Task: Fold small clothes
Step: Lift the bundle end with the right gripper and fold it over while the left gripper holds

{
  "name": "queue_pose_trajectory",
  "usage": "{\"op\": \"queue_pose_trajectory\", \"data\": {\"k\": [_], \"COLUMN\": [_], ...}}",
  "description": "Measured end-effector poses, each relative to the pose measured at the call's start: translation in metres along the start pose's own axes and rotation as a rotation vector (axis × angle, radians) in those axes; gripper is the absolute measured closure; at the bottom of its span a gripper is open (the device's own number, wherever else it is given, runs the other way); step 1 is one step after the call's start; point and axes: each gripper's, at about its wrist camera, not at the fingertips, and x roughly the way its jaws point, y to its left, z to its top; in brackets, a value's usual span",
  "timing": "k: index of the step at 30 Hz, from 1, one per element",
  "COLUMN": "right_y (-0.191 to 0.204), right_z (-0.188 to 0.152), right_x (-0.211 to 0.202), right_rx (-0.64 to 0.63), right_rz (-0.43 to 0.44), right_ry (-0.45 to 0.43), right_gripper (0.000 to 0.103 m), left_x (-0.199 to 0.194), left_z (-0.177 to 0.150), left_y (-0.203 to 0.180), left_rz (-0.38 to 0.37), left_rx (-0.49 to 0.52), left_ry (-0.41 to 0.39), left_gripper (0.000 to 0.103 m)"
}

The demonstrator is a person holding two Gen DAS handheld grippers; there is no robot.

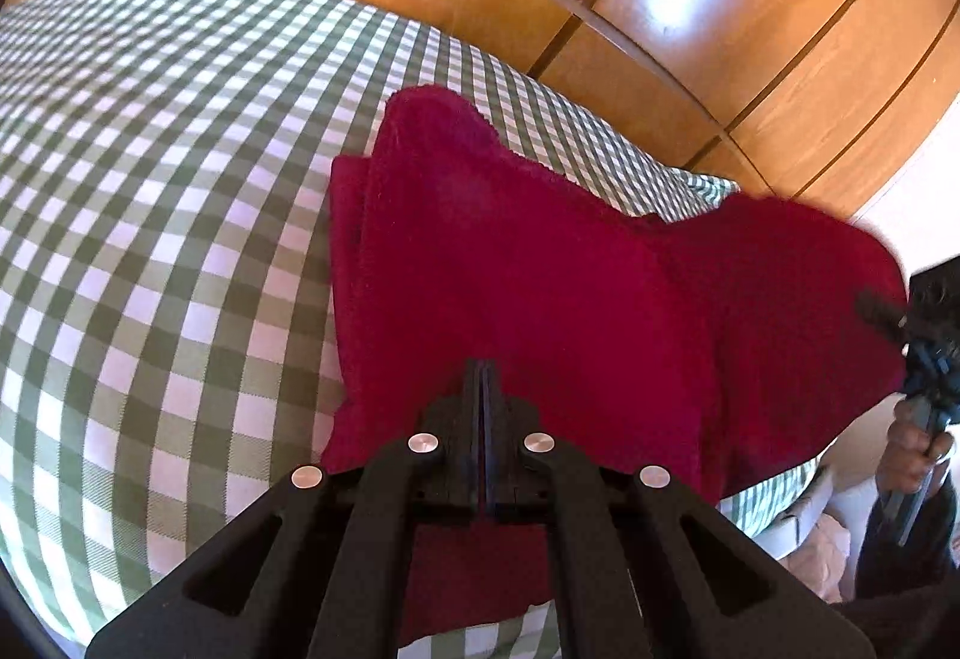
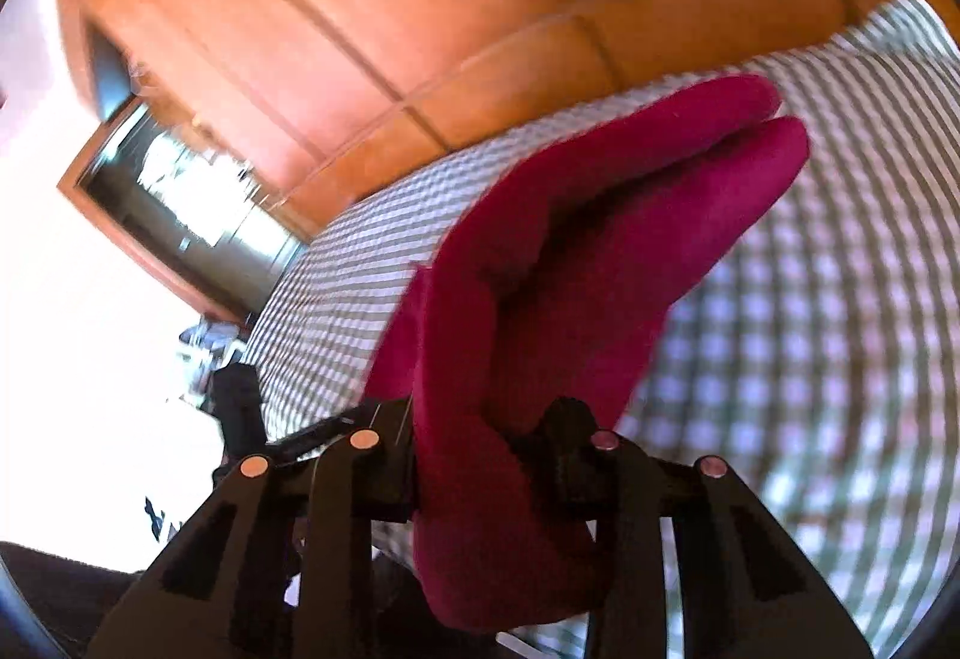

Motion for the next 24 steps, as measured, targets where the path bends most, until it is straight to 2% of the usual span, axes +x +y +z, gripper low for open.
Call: {"op": "queue_pose_trajectory", "data": {"k": [3,8,12,15,16,17,19,21,24], "right_y": [0.032,0.083,0.101,0.113,0.119,0.123,0.125,0.128,0.121], "right_z": [0.009,0.004,-0.022,-0.042,-0.048,-0.053,-0.061,-0.064,-0.066], "right_x": [0.032,0.111,0.166,0.181,0.182,0.181,0.171,0.161,0.134], "right_rx": [-0.076,-0.196,-0.295,-0.406,-0.45,-0.472,-0.476,-0.482,-0.444], "right_rz": [0.008,0.011,-0.048,-0.1,-0.105,-0.096,-0.024,0.016,0.069], "right_ry": [0.041,0.173,0.299,0.337,0.338,0.333,0.313,0.298,0.252], "right_gripper": [0.074,0.075,0.075,0.074,0.068,0.054,0.034,0.035,0.029], "left_x": [0.001,0.002,-0.003,-0.015,-0.02,-0.024,-0.032,-0.041,-0.061], "left_z": [-0.001,-0.002,-0.001,0.001,0.003,0.004,0.006,0.009,0.015], "left_y": [0.002,0.006,0.012,0.019,0.024,0.026,0.03,0.031,0.031], "left_rz": [-0.016,-0.042,-0.064,-0.081,-0.093,-0.099,-0.104,-0.103,-0.132], "left_rx": [-0.004,-0.021,-0.057,-0.099,-0.12,-0.135,-0.163,-0.181,-0.199], "left_ry": [0.008,0.021,0.021,0.006,0.004,0.002,-0.008,-0.02,-0.054], "left_gripper": [0.103,0.103,0.103,0.103,0.103,0.103,0.103,0.103,0.103]}}
